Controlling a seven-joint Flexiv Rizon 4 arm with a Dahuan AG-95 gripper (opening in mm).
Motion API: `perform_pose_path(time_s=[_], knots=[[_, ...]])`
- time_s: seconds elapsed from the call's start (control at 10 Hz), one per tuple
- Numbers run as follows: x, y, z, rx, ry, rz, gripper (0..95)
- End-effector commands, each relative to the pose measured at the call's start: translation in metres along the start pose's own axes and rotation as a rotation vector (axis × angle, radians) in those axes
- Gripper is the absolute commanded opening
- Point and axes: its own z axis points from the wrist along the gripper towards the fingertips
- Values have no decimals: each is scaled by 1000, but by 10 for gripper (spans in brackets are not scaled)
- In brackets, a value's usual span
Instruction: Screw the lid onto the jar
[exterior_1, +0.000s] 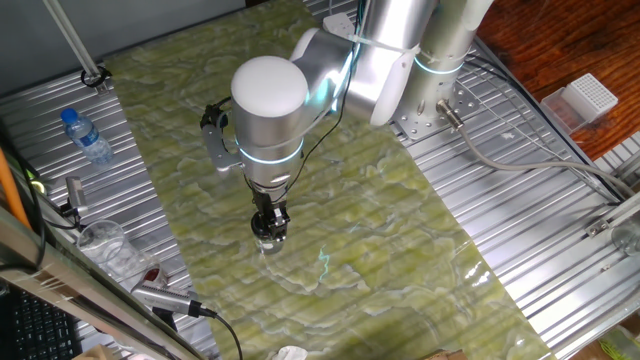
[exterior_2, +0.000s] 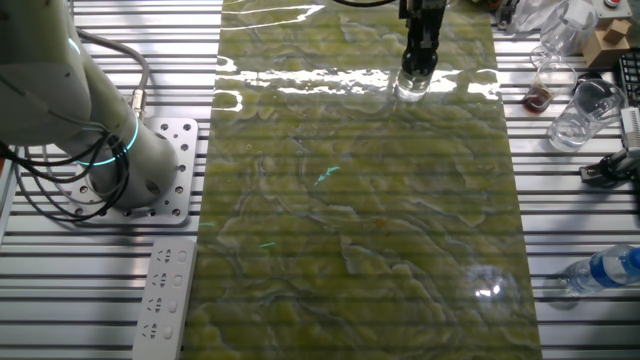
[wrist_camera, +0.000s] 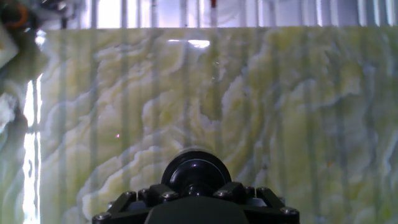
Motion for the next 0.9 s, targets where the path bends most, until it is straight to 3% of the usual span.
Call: perform_pose_path(time_s=[0.1, 0.3, 0.4, 0.7, 0.9], knots=[[1, 1, 2, 0, 2, 119, 190], [1, 1, 2, 11, 4, 143, 190], [1, 1, 2, 34, 1, 141, 190], [1, 1, 2, 33, -5, 121, 190], [1, 1, 2, 18, -6, 108, 570]])
